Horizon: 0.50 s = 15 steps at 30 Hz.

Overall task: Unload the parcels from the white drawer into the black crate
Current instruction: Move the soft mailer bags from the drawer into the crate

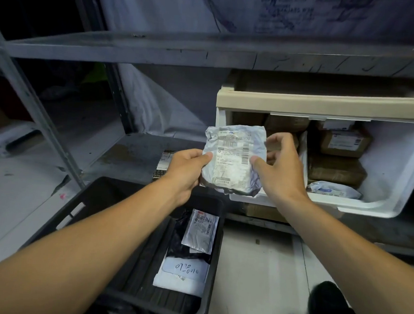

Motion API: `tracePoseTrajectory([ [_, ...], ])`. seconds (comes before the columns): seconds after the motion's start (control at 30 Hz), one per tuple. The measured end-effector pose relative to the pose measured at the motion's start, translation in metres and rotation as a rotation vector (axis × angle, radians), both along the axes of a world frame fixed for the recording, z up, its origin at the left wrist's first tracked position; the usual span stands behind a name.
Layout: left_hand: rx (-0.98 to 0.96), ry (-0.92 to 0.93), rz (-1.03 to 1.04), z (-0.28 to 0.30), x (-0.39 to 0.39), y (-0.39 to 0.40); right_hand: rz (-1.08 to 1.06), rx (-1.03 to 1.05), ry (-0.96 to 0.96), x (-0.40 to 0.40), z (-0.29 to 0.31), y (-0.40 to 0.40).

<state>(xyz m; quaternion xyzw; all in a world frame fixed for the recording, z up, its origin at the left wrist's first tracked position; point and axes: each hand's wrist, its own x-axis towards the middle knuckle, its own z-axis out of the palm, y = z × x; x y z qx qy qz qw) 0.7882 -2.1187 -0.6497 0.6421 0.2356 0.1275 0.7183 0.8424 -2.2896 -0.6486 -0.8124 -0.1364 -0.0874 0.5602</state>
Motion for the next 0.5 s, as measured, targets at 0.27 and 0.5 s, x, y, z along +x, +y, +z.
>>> tracePoseTrajectory([
  [0.27,0.284,-0.004,0.056,-0.011,-0.028,0.025,0.177,-0.314,-0.134,-0.021,-0.005,0.012],
  [0.5,0.417,0.205,-0.146,-0.033,-0.061,0.062,0.255,-0.534,-0.012,-0.035,-0.036,0.040],
])
